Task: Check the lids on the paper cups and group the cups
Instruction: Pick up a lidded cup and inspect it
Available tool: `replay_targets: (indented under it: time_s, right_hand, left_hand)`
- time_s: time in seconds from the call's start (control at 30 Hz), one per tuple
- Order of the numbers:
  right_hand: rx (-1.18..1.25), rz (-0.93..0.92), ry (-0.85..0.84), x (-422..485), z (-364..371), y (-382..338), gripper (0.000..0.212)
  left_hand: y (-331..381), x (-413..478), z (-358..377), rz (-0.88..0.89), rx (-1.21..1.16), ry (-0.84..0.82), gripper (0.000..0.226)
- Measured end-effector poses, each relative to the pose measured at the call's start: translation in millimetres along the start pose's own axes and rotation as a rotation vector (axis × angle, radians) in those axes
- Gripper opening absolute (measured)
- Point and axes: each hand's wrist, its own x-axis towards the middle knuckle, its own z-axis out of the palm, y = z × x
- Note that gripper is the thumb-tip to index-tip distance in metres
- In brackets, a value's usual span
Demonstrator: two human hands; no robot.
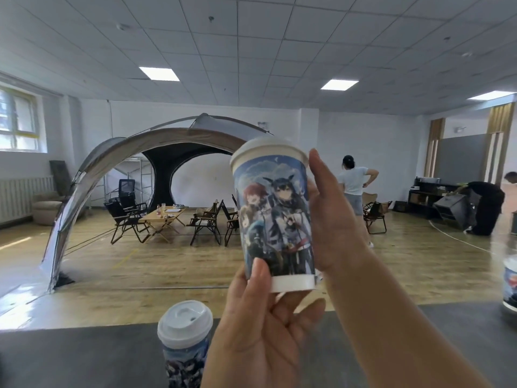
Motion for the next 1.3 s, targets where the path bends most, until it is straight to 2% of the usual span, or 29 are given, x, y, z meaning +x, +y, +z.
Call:
replay_targets:
  time_s: [0.03,0.13,0.2,0.27,0.33,0.4,0.47,0.53,0.6,0.7,0.77,0.8,0.87,0.93,1.03,1.2,1.3]
  right_hand:
    - [-0.054,-0.030,-0.003,-0.3,4.4,1.8,0.060]
    - [-0.239,-0.126,0.060,-2.9,18.4,7.4,0.068]
    - [-0.292,-0.173,0.109,-2.2,28.3,7.0,0.058]
    - [-0.253,-0.155,0.123,-2.2,39.2,4.7,0.054]
    - [-0.148,-0.111,0.107,1.1,46.6,4.5,0.058]
    - [-0.116,-0.098,0.135,7.6,45.9,10.2,0.071]
    - [-0.097,-0.077,0.123,15.8,43.0,17.7,0.088]
    - [-0.023,-0.036,0.023,22.7,41.5,22.8,0.098]
    - [0.022,0.008,-0.070,29.9,32.8,22.1,0.097]
    - [-0.040,0.030,-0.099,24.8,19.5,20.0,0.101]
    - [-0.183,-0.033,-0.091,5.6,6.7,24.7,0.090]
    - [-0.279,-0.056,-0.085,-7.1,-2.6,30.1,0.080]
    - [-0.480,-0.076,0.034,-35.4,-23.8,42.1,0.059]
    - [-0.573,-0.063,0.184,-60.5,-55.1,46.7,0.043]
    - [-0.605,0.018,0.295,-92.7,-112.3,43.4,0.050]
    - [-0.757,0.132,0.539,-143.6,-225.7,26.5,0.053]
    - [-0.874,0.214,0.687,-184.1,-306.8,11.5,0.062]
  left_hand:
    - [1.6,0.7,-6.4,0.066,0.069,0.034,0.091]
    - [11.4,1.0,-19.6,0.226,0.323,0.079,0.071]
    - [20.6,2.4,-20.8,0.246,0.408,0.065,0.076]
    - [31.0,3.8,-22.8,0.159,0.348,0.050,0.091]
    - [45.8,7.0,-30.4,-0.030,0.205,-0.011,0.089]
    - [52.8,5.4,-30.5,-0.167,0.056,-0.158,0.094]
    - [49.6,6.2,-27.7,-0.215,-0.037,-0.181,0.097]
    - [46.6,7.8,-29.0,-0.178,-0.016,-0.164,0.086]
    - [45.2,10.1,-30.9,-0.145,-0.004,-0.153,0.078]
    - [36.1,14.7,-36.5,-0.050,0.022,-0.107,0.095]
    - [24.2,17.3,-44.0,0.067,0.156,-0.063,0.096]
    - [15.9,19.2,-49.7,0.118,0.251,-0.046,0.088]
    - [-6.5,24.2,-63.5,0.183,0.463,-0.045,0.072]
    - [-35.8,30.2,-76.4,0.180,0.661,-0.075,0.067]
    - [-87.7,38.6,-79.9,0.094,0.913,-0.136,0.062]
    - [-194.4,66.4,-55.7,-0.087,1.202,-0.267,0.038]
    - [-277.2,87.4,-37.0,-0.240,1.280,-0.353,0.044]
